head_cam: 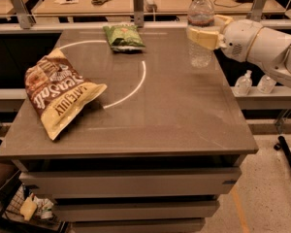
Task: Place water bottle upright
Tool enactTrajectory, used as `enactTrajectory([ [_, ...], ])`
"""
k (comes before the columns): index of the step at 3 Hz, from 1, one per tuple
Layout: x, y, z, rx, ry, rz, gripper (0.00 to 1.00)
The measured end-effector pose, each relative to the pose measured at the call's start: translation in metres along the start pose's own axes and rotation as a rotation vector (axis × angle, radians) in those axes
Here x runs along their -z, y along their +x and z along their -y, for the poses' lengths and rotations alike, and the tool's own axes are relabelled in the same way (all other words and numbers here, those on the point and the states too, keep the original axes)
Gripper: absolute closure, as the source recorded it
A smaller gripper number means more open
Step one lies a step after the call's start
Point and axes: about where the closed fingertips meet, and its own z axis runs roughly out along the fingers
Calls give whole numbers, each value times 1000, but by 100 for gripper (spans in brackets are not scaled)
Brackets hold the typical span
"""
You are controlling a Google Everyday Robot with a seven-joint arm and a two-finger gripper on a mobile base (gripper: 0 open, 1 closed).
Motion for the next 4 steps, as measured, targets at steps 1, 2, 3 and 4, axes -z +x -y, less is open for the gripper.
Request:
enactTrajectory([
  [1, -6, 2, -4, 9, -15, 12, 100],
  [2, -11, 11, -4, 2, -28, 29, 100],
  [3, -12, 20, -5, -7, -35, 49, 100],
  [4, -14, 26, -4, -18, -39, 56, 100],
])
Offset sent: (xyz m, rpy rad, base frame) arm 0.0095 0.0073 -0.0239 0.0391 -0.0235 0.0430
